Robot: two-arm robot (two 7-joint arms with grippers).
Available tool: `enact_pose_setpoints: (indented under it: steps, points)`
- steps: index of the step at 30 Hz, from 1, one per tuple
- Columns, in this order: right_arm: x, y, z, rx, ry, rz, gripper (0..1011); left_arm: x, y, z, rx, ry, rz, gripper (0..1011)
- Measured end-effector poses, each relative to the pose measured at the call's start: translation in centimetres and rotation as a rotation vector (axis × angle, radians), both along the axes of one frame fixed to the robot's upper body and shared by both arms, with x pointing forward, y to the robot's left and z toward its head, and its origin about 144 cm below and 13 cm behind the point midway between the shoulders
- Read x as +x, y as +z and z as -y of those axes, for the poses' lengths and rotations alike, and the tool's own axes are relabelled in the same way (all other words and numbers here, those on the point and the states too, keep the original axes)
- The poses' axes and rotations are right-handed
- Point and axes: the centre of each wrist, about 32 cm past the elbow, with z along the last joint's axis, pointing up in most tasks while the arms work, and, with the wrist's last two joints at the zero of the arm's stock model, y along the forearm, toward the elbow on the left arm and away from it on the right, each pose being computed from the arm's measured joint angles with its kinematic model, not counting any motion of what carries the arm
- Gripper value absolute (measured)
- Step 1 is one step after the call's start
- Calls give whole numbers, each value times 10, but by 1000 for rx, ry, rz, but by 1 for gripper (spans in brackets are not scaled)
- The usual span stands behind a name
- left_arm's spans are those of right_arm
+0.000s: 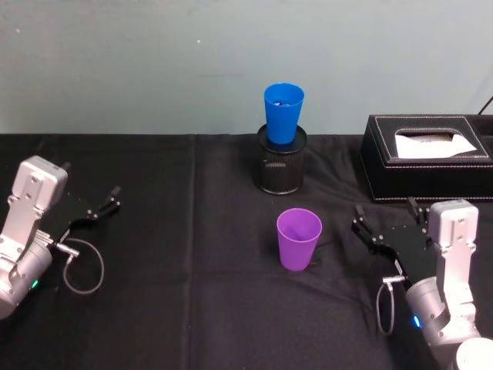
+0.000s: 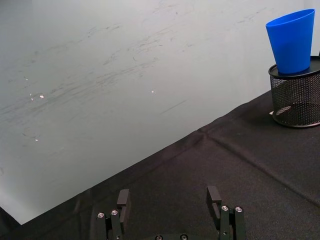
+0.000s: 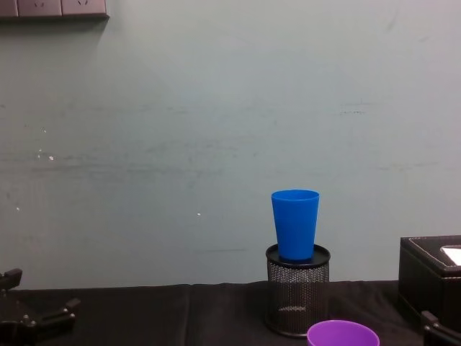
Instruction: Pick up one cup with a gripper and tap it against the other cup.
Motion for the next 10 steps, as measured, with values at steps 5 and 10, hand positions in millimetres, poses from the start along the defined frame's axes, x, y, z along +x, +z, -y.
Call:
enact_pose_setpoints:
  steps: [5, 10]
  points:
    - [0, 1, 0, 2, 2, 4, 1003, 0, 0, 0, 0, 0, 0, 1000]
    - [0, 2, -1, 3, 3, 6, 1003, 0, 0, 0, 0, 0, 0, 1000]
